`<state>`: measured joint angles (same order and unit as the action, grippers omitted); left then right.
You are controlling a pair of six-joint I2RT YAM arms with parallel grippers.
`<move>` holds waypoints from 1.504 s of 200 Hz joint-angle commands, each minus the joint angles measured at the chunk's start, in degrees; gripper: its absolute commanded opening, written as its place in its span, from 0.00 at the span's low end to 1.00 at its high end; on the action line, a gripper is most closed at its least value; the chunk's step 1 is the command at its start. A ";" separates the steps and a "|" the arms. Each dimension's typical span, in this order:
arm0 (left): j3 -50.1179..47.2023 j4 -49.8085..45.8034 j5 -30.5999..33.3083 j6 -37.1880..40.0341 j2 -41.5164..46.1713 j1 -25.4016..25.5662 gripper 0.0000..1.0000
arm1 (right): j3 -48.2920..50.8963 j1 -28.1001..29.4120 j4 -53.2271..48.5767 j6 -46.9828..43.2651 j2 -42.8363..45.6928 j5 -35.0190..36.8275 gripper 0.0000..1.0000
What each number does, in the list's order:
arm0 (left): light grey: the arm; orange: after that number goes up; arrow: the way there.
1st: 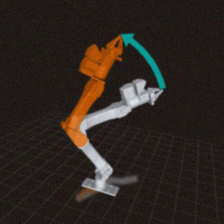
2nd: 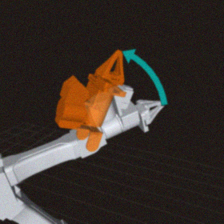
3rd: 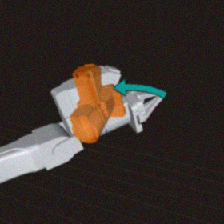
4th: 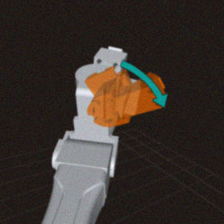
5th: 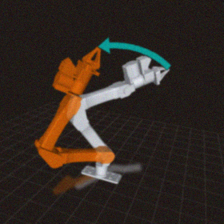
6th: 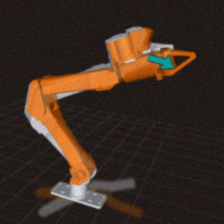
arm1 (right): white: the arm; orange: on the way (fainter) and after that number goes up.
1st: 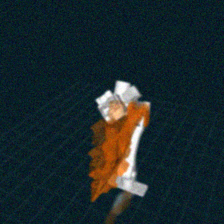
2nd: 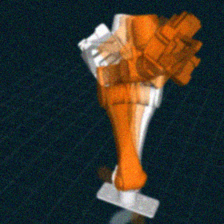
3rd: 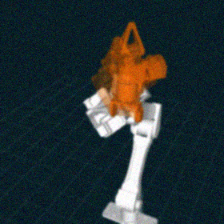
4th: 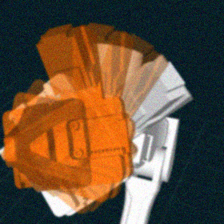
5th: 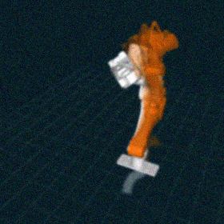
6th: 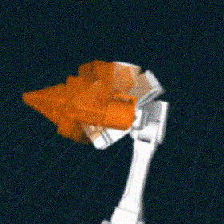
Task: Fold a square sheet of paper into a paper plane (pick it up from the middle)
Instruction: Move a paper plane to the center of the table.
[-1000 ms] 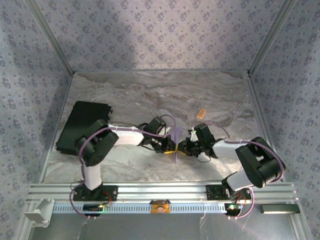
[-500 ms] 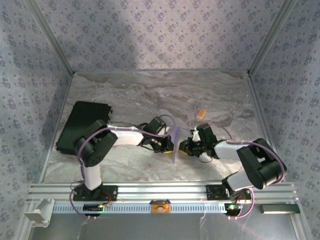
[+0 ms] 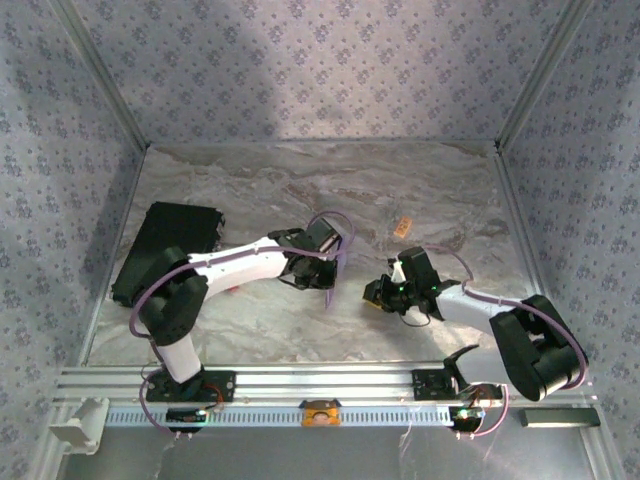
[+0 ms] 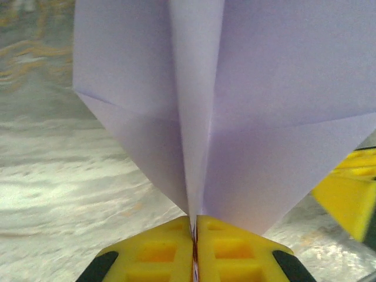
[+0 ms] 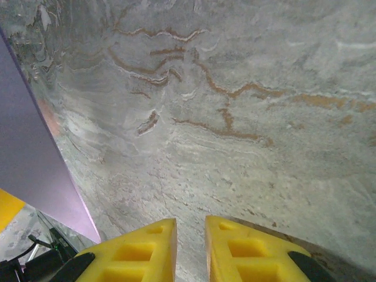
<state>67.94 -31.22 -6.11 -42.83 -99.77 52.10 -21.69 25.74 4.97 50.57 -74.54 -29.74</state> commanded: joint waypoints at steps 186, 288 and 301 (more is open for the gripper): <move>0.98 -7.98 3.97 0.97 -2.22 2.84 0.17 | -10.41 5.10 15.68 6.49 -15.08 -4.11 0.16; -2.71 -1.98 6.81 0.72 2.71 2.84 0.37 | -8.41 3.73 15.51 6.62 -15.44 -4.10 0.06; -2.89 -1.84 7.40 0.54 2.95 2.70 0.39 | -8.11 3.45 15.42 6.48 -15.39 -4.15 0.06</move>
<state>65.89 -33.98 -0.71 -42.04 -99.37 54.52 -30.61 29.87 21.23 57.45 -89.41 -33.47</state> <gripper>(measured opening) 0.374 0.062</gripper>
